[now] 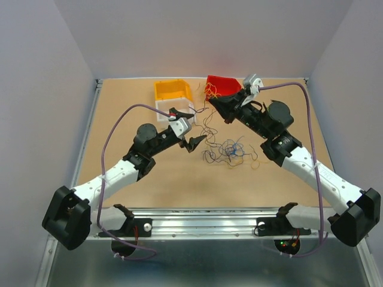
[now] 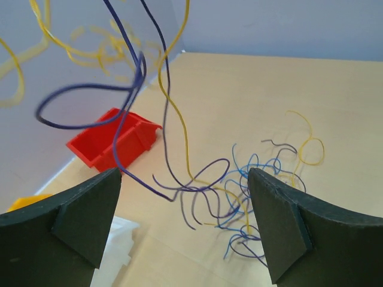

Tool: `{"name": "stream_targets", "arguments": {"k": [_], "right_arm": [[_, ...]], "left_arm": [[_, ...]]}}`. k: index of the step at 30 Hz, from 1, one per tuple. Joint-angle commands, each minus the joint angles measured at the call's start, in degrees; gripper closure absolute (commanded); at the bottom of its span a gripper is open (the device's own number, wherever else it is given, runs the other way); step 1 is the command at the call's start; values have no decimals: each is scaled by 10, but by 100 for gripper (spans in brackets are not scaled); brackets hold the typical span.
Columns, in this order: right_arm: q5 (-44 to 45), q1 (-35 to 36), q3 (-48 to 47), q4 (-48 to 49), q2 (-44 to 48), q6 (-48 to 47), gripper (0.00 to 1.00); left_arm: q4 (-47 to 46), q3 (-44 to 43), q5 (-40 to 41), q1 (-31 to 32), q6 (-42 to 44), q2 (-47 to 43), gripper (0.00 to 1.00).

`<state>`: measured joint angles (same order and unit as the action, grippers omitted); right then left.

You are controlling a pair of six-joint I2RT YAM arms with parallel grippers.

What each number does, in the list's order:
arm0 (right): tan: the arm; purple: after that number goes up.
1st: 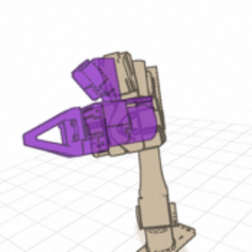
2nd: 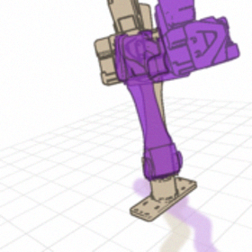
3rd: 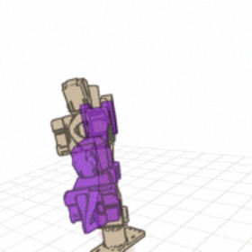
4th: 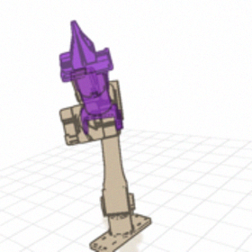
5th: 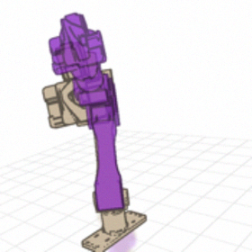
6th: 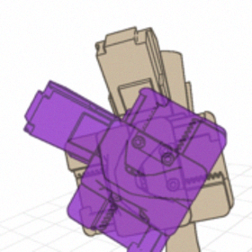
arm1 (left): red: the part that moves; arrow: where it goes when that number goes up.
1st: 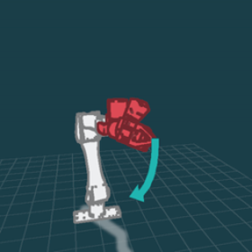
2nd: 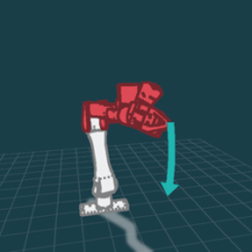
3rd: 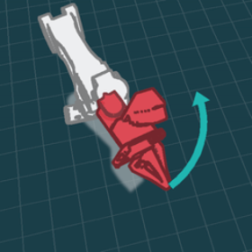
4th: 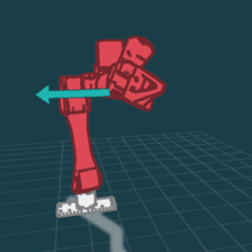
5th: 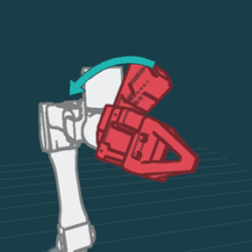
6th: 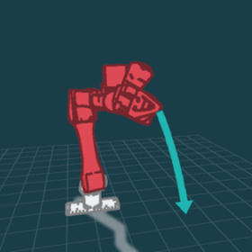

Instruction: Untangle the cables

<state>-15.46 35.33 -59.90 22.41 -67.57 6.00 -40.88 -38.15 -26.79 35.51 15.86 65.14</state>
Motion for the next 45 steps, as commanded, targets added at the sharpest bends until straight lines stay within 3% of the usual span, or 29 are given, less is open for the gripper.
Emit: {"name": "stream_targets", "arguments": {"k": [1, 3, 6, 7, 12, 14, 15, 20, 25, 29, 33, 34, 41, 45], "right_arm": [[-22, 1, 12, 19, 27, 23, 100], [-35, 2, 22, 23, 31, 31, 100], [-45, 2, 27, 24, 31, 37, 100], [-47, 1, 29, 24, 32, 37, 99], [-30, 1, 50, 19, 49, 35, 99], [-27, 1, 56, 14, 60, 33, 99], [-26, 1, 59, 12, 63, 33, 99], [0, 2, 90, 1, 92, 33, 97], [56, 1, 119, -14, 140, 39, 87], [101, 1, 139, -22, 183, 38, 88], [138, 1, 164, -32, 234, 30, 89], [152, 1, 170, -35, 254, 28, 99], [271, 1, 215, -54, 384, 41, 99], [293, 1, 231, -76, 457, 40, 100]], "left_arm": [[-53, -19, -27, -4, -18, 27, 1], [-57, -24, -26, -4, -21, 43, 1], [-51, -36, -27, -4, -18, 62, 24], [-48, -39, -29, -5, -14, 70, 41], [-49, -40, -14, -11, -12, 73, 76], [-51, -39, -15, -19, -14, 71, 96], [-53, -38, -17, -22, -17, 72, 100], [-46, -46, -2, -39, -32, 90, 100], [-29, -82, 7, -114, -105, 135, 100], [-29, -87, 2, -154, -122, 140, 100], [-29, -84, 12, -157, -117, 133, 100], [-29, -84, 9, -157, -117, 133, 100], [-16, -94, 15, -157, -111, 147, 100], [-1, -108, -95, -133, -84, 155, 100]]}}
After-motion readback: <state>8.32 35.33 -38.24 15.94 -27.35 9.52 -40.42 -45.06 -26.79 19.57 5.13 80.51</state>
